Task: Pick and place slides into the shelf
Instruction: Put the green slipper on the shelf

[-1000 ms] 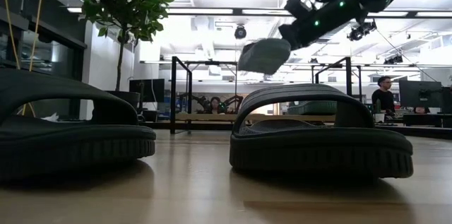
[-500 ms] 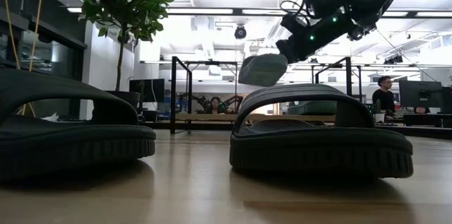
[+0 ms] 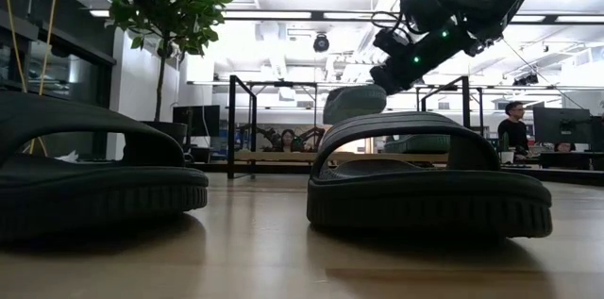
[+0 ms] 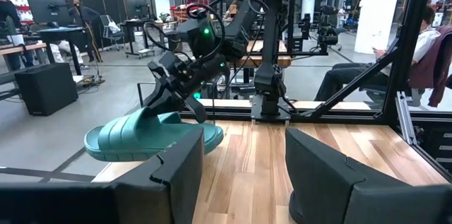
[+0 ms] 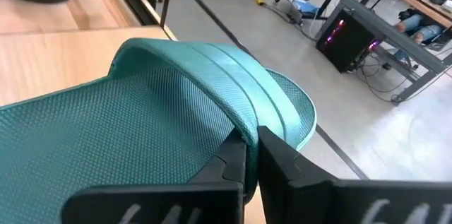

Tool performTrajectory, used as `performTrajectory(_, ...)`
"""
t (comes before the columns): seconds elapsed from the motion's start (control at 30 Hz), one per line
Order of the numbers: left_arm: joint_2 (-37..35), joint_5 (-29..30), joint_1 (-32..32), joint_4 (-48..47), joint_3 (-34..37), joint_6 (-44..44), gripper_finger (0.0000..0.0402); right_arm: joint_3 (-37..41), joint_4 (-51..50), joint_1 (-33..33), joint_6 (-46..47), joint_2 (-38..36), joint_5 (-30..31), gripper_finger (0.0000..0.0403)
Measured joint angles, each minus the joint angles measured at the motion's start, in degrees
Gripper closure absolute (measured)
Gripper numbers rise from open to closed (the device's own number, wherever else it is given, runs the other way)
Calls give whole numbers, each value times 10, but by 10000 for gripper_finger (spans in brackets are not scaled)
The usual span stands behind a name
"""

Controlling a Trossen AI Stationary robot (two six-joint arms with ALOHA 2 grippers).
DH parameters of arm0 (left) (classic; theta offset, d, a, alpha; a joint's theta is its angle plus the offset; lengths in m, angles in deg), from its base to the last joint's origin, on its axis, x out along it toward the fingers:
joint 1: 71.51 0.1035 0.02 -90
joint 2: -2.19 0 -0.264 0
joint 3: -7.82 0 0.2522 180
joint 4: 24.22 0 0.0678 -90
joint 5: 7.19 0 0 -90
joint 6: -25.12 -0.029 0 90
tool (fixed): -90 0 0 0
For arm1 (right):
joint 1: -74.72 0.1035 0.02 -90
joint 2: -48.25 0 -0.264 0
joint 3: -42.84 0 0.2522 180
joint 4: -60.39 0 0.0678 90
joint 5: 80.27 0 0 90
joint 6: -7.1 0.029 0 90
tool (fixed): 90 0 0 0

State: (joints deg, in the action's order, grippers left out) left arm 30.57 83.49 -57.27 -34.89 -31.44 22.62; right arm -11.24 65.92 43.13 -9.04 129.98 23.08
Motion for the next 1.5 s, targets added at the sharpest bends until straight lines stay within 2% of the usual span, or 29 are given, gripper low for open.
performTrajectory(0.53,0,0,0,0,0,1,218,0,-35,-2,-9,0,34,403)
performTrajectory(1.5,0,0,0,2,0,4,218,0,-63,-25,-7,0,28,403)
